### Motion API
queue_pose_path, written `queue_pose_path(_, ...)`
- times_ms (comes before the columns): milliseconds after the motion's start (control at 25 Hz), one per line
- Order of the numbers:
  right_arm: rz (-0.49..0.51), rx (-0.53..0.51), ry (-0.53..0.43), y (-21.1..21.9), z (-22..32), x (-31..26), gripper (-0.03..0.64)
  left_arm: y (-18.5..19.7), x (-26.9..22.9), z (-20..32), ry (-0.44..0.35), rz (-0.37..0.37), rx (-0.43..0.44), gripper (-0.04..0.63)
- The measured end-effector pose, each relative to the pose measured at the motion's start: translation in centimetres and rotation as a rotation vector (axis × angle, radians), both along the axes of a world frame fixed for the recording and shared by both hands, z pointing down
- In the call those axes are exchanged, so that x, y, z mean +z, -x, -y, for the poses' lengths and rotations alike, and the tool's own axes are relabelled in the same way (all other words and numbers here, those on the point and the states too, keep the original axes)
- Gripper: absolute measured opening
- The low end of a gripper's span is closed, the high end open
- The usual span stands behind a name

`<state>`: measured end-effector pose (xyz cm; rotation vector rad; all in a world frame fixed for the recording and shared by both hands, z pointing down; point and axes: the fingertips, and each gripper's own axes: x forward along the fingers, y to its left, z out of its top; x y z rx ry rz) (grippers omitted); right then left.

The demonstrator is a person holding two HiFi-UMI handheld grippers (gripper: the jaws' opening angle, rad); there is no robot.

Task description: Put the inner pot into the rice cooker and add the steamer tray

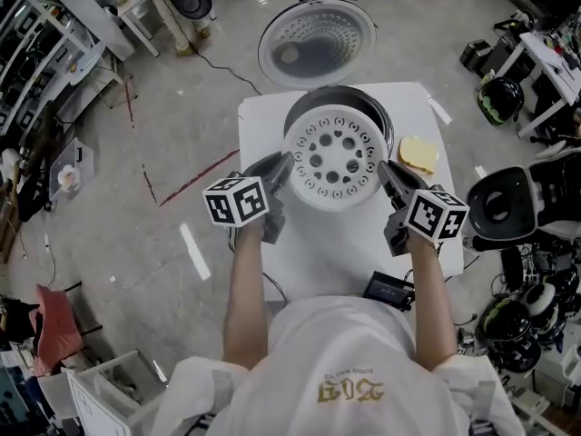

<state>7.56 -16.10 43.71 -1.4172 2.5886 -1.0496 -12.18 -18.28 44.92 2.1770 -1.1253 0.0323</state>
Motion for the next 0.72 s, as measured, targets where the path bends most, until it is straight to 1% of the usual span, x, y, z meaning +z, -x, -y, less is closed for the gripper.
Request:
queue_pose_path(160, 0.086, 0.017, 0.032, 0.1, 0.3, -0.3, 0.038, 0.4, -0.9, 0.5, -0.009, -0.049, -0.033, 0.06)
queue_pose_path(240, 0.105, 0.011, 0.042, 0.3, 0.7, -0.4, 0.037, 0.6, -1.5, 1.1, -0.02, -0.053, -0.04, 0.058)
queue_pose_path(400, 0.121, 0.008, 0.054, 0.1, 1.9, -0.4, 0.038, 0.4, -1.8, 2.2, -0.015, -0.024, -0.028, 0.063)
queue_pose_path(560, 0.095, 0.005, 0.043, -0.4, 3.3, -0.9, 0.038, -0.1, -1.8, 3.3, 0.002, -0.027, -0.033, 0.061)
queue_pose_path(720, 0.097, -0.005, 0.047, -0.7, 4.6, -1.1, 0.044, -0.5, -1.6, 4.5, 0.019, -0.039, -0.035, 0.064)
